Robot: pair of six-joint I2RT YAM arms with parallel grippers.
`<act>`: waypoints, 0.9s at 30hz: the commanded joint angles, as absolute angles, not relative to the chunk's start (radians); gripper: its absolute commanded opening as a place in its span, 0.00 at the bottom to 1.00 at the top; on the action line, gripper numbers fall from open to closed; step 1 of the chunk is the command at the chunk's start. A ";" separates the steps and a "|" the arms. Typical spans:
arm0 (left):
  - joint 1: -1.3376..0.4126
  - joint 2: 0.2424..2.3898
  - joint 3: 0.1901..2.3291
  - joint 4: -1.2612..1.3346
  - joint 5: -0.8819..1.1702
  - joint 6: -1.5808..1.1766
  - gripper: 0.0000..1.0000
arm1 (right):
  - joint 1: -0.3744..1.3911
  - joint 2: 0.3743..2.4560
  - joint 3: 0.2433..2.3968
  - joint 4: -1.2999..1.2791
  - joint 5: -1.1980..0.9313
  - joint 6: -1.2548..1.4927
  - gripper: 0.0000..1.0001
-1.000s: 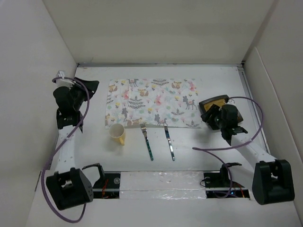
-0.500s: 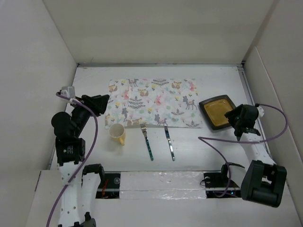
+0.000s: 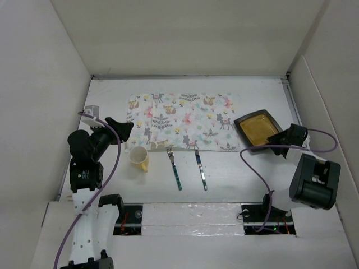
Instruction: Set the dinner table for one person
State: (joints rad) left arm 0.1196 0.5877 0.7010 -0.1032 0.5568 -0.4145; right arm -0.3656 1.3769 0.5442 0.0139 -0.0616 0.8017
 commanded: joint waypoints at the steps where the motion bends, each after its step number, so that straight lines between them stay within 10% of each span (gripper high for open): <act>1: 0.117 0.563 0.727 -0.086 0.566 -0.390 0.44 | -0.386 1.483 0.552 0.087 -0.178 0.871 0.49; 9: 0.117 0.577 0.733 -0.094 0.557 -0.388 0.43 | -0.411 1.364 0.459 0.193 -0.175 0.951 0.01; 17: 0.117 0.594 0.721 -0.095 0.540 -0.385 0.45 | -0.376 0.990 0.550 0.267 -0.209 0.833 0.00; 27: 0.117 0.630 0.710 -0.086 0.512 -0.400 0.57 | -0.080 1.178 0.724 0.498 -0.502 0.908 0.00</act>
